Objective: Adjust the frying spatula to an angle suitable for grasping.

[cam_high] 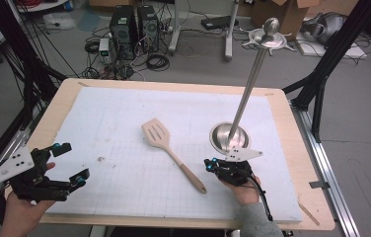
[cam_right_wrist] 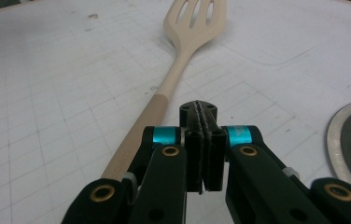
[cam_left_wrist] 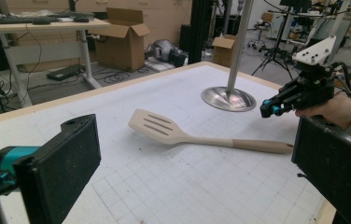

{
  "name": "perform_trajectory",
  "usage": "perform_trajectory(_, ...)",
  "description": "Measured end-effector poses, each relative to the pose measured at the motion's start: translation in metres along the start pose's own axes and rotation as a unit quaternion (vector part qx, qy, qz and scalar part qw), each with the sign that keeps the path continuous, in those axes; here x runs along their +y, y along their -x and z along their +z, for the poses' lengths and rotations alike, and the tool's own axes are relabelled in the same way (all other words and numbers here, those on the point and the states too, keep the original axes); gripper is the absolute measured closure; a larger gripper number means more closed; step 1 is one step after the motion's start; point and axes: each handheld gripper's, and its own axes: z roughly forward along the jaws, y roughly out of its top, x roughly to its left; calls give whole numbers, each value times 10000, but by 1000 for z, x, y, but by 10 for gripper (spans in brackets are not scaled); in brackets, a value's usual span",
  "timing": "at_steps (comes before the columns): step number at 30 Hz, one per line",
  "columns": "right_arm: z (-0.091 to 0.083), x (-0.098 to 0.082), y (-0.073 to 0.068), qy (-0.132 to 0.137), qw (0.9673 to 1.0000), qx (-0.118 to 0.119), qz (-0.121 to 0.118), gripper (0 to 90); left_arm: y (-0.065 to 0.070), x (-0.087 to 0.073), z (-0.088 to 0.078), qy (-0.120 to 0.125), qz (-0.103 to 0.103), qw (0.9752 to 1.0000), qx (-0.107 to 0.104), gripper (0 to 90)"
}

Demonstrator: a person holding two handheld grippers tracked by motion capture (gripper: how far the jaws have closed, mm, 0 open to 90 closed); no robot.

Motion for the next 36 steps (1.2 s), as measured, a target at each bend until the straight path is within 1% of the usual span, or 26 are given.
perform_trajectory(2,2,0,-1,-44,10000,37,20,898,0,0,0,-18,12,10000,2,17)
perform_trajectory(3,4,0,-1,-50,9999,89,-15,898,0,-1,0,-22,6,10000,1,17)
perform_trajectory(7,10,-2,-2,-211,9996,166,-24,898,0,-2,1,-66,13,10000,-1,17)
perform_trajectory(11,15,-4,-1,-330,9992,214,42,898,0,-2,1,-64,6,10000,4,17)
perform_trajectory(15,20,-5,-2,-471,9986,236,32,898,0,-2,0,-53,36,10000,76,17)
perform_trajectory(17,22,-6,-3,-523,9983,267,41,898,0,-2,0,-30,12,10000,70,17)
perform_trajectory(23,24,-7,-5,-553,9981,274,40,898,-1,-2,0,-61,14,10000,59,17)
perform_trajectory(26,24,-7,-5,-564,9979,301,40,898,-1,-3,0,-55,-23,10000,61,17)
perform_trajectory(29,25,-7,-6,-633,9974,331,-13,898,-1,-4,0,-71,-30,9999,65,17)
perform_trajectory(35,28,-6,-8,-785,9961,407,6,898,-2,-4,0,-69,-47,9999,61,17)
perform_trajectory(36,29,-6,-9,-831,9957,400,-25,898,-2,-4,0,-68,-47,9999,64,17)
